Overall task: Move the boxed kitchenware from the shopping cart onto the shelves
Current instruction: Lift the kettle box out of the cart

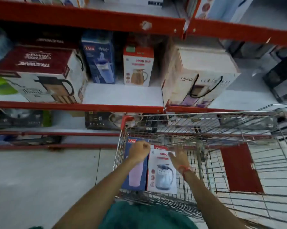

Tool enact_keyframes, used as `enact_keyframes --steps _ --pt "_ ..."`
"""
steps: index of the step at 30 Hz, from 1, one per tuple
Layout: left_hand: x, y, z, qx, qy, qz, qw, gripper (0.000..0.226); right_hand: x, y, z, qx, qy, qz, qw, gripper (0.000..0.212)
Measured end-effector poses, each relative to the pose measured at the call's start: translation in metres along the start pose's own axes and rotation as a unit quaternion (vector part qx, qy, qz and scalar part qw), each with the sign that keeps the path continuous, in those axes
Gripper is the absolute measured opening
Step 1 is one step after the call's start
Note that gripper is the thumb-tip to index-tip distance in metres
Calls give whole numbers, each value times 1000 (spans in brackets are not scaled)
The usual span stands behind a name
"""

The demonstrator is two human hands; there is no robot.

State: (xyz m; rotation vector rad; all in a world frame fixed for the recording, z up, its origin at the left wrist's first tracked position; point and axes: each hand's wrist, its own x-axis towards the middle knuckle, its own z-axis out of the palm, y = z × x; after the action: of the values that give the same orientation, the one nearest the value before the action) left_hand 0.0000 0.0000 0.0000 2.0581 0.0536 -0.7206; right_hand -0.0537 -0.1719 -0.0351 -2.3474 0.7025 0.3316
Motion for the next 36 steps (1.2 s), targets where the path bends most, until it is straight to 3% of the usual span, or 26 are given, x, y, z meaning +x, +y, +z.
enact_keyframes --steps 4,7,11,14,19,22,26,29,36 --pt "-4 -34 38 35 -89 -119 988 35 -16 46 18 122 -168 183 961 59" --pt "-2 -42 55 44 -107 -155 981 41 -21 54 23 159 -217 227 936 50" --pt "3 -38 67 95 -68 -169 979 41 -16 50 23 200 -212 237 927 21" --pt "3 -34 76 116 -84 -158 977 37 -12 53 19 205 -208 226 929 33" --pt "-3 -35 94 35 -79 -197 977 44 -11 62 8 186 -173 245 935 44" --pt "-6 -31 94 6 -88 -226 970 33 -11 63 2 155 -164 215 950 46" --pt "-6 -19 79 -64 -54 -176 981 28 -10 47 -22 124 -139 177 966 46" --pt "-9 0 48 -171 -23 -118 978 48 -8 25 -48 130 -100 124 979 44" --pt "-18 23 -21 -98 77 17 992 51 -14 -54 -68 150 -34 28 988 39"
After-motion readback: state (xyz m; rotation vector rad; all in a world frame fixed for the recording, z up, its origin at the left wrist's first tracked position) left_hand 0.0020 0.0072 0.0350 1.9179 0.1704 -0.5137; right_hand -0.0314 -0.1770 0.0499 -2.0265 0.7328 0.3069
